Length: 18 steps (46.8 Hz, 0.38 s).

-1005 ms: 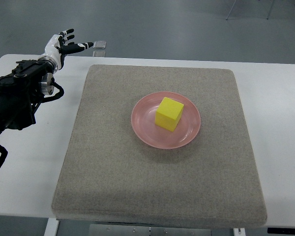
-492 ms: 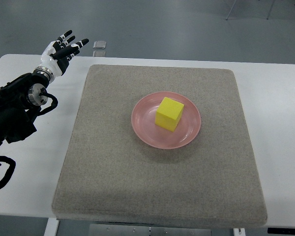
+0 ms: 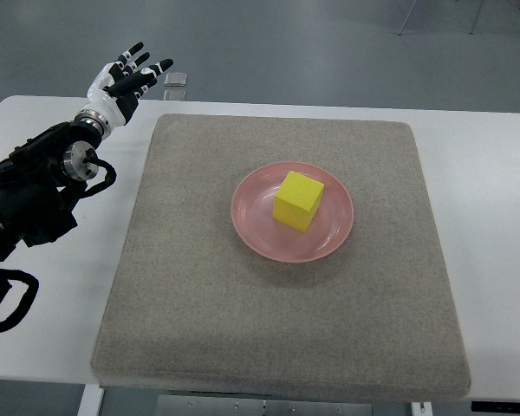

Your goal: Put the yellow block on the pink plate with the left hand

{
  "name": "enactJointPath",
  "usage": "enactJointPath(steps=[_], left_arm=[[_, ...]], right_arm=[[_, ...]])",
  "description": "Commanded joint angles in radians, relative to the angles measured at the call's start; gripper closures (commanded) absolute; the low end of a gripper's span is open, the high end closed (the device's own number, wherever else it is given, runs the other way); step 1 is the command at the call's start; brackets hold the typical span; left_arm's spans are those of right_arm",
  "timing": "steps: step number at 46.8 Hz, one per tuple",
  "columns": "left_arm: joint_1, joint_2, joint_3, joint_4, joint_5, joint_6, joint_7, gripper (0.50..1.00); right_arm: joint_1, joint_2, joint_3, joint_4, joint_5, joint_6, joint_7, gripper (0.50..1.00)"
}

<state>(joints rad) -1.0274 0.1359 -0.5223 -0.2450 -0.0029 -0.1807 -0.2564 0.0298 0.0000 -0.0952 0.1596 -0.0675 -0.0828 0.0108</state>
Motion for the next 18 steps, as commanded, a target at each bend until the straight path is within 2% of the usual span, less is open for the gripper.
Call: enactJointPath(steps=[1, 18], left_arm=[[0.003, -0.007, 0.001, 0.001, 0.000, 0.000, 0.000, 0.506], [0.007, -0.019, 0.001, 0.001, 0.000, 0.007, 0.000, 0.506]], right_arm=[[-0.001, 0.000, 0.000, 0.000, 0.000, 0.000, 0.000, 0.576], [-0.001, 0.000, -0.005, 0.000, -0.001, 0.002, 0.000, 0.576]])
